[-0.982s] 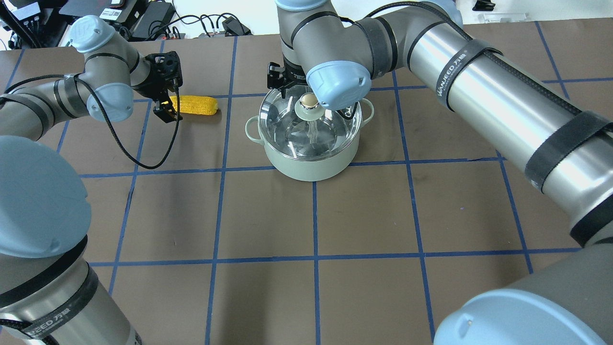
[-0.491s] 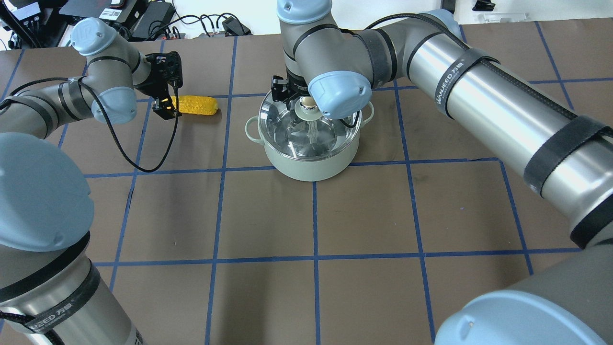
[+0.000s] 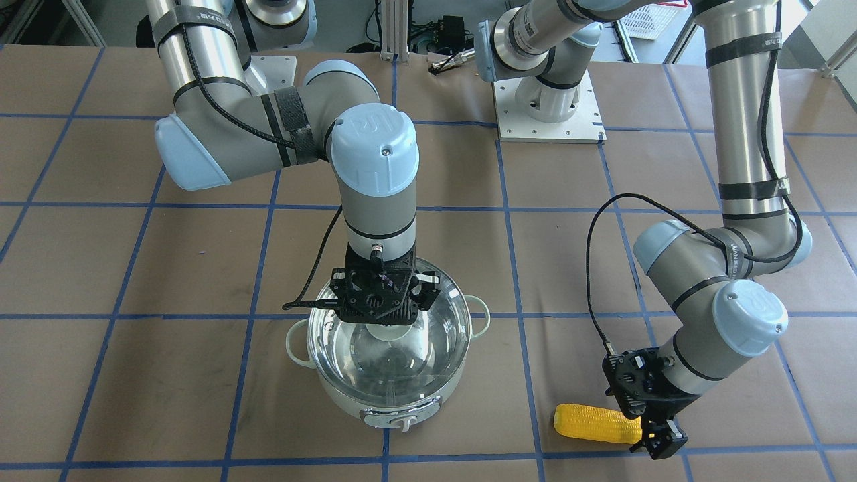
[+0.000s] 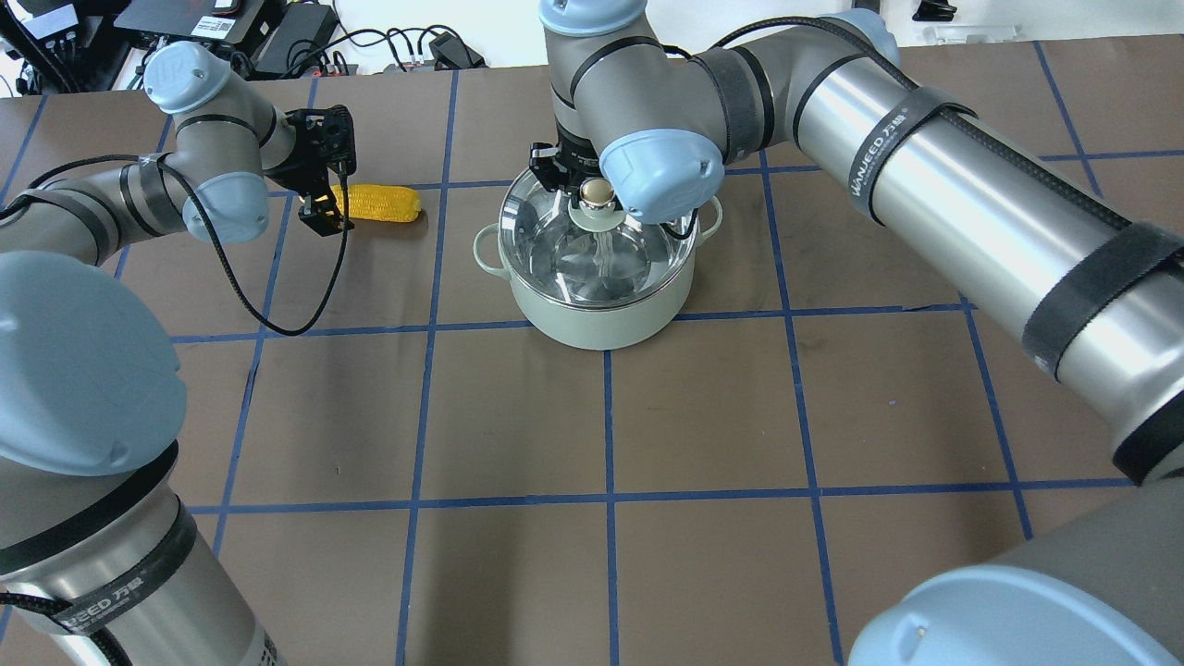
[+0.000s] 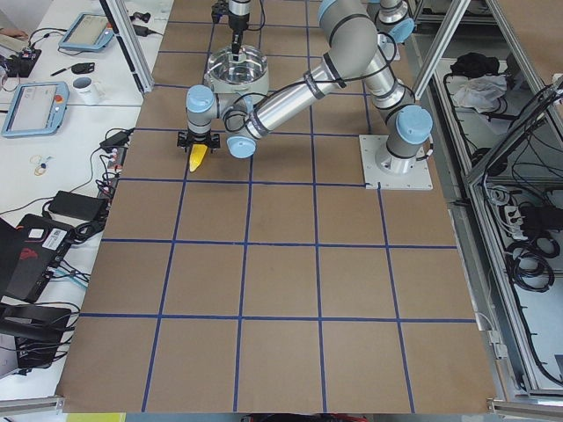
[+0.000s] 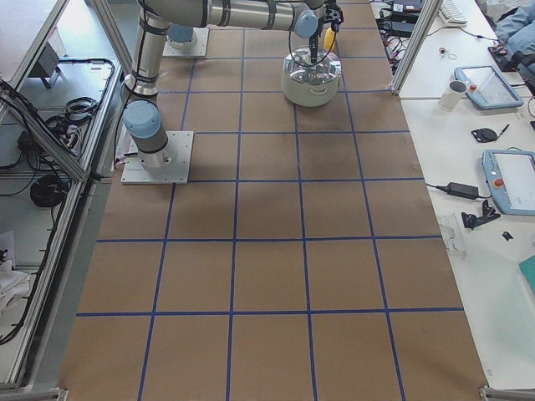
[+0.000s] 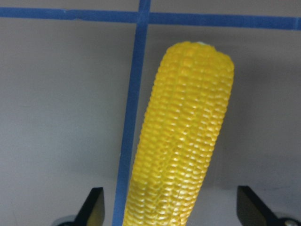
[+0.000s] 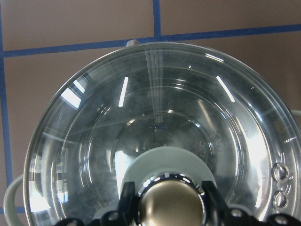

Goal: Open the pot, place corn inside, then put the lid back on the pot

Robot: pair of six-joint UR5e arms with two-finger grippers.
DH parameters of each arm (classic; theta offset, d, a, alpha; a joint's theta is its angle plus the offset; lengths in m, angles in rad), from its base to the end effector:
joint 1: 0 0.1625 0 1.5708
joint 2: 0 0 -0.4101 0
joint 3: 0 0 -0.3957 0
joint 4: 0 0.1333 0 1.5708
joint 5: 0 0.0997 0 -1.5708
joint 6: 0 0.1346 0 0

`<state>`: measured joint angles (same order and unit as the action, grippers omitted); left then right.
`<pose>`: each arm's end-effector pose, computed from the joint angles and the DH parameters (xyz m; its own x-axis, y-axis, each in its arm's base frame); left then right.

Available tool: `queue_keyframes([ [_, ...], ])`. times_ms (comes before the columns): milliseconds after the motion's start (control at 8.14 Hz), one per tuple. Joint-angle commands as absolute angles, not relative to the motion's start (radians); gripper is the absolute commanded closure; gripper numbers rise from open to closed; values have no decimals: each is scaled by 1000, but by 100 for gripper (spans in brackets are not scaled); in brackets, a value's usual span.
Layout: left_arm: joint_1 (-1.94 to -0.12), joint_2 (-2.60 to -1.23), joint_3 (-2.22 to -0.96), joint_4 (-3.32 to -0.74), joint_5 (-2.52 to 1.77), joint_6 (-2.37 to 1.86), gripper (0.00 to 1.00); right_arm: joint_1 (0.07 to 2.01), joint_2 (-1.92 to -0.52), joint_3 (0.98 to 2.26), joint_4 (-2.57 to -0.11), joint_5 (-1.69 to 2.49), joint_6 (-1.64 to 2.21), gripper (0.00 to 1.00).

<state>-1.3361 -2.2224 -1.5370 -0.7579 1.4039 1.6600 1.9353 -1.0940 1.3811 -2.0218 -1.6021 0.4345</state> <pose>0.0102 -0.7120 0.1485 -0.1411 0.9680 -0.2076 0.9830 0.1122 -0.1451 0.3659 -0.5968 0.2983 -0.9968 0.0692 -0.0407 0.0748 0.9841 -0.1610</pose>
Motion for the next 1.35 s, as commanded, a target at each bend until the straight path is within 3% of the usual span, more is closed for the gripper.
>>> queue_keyframes([
  [0, -1336, -2229, -1539, -758, 1414, 1655, 0, 1933, -1095, 1376, -2023, -1627, 434, 76],
  [246, -1336, -2246, -1539, -759, 1416, 1619, 0, 1930, -1112, 1371, -2023, -1626, 434, 81],
  [368, -1336, -2247, -1539, -759, 1417, 1618, 13, 1928, -1124, 1358, -2022, -1628, 431, 81],
  [491, -1335, -2240, -1537, -764, 1454, 1620, 77, 1924, -1141, 1355, -2019, -1626, 428, 81],
  [614, -1336, -2221, -1537, -765, 1565, 1617, 100, 1916, -1182, 1355, -1988, -1626, 404, 81],
  [1228, -1338, -2123, -1537, -871, 1586, 1624, 100, 1725, -1394, 1376, -1702, -1609, 157, 81],
])
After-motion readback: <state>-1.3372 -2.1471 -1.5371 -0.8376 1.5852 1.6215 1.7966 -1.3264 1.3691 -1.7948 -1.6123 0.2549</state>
